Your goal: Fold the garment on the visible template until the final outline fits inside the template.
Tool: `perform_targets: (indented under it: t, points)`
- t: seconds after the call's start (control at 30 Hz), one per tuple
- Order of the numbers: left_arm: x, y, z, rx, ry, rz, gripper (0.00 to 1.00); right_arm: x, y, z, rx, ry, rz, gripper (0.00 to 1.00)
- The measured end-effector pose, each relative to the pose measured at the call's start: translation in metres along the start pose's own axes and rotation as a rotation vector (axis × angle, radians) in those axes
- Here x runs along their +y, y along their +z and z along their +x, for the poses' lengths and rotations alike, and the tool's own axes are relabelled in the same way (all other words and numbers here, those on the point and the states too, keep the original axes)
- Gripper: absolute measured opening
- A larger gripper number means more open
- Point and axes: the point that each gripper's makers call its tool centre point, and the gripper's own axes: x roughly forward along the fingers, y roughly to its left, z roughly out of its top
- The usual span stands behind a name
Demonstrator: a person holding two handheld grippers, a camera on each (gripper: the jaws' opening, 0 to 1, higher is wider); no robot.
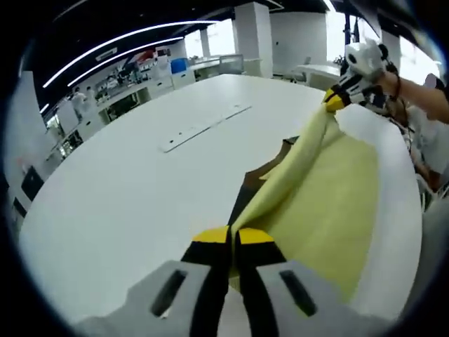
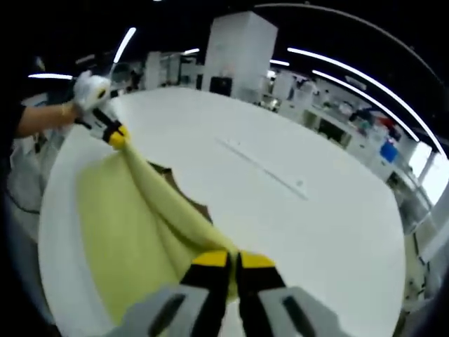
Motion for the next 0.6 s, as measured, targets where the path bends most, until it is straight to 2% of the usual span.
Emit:
perform_targets:
  t: [0.6]
  points:
    - [-0.004, -0.014, 0.019, 0.034, -0.012, -0.031, 0.0, -0.002, -0.021, 0.024, 0.064, 0.017, -0.01, 0.0]
